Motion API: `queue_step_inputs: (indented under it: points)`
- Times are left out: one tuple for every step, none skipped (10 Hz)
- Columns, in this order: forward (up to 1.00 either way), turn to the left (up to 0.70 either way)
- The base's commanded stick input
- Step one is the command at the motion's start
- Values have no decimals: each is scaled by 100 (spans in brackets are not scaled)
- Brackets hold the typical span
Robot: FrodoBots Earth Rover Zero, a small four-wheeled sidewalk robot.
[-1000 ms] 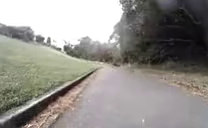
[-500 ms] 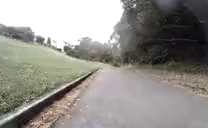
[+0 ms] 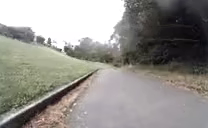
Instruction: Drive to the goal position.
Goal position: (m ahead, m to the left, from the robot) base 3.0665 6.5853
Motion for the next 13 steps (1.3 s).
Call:
queue_step_inputs:
  points:
    - [50, 0]
    - [50, 0]
    - [50, 0]
    - [50, 0]
    - [50, 0]
    - [50, 0]
    - [50, 0]
    - [50, 0]
    - [50, 0]
    - [50, 0]
    - [50, 0]
    - [50, 0]
    - [50, 0]
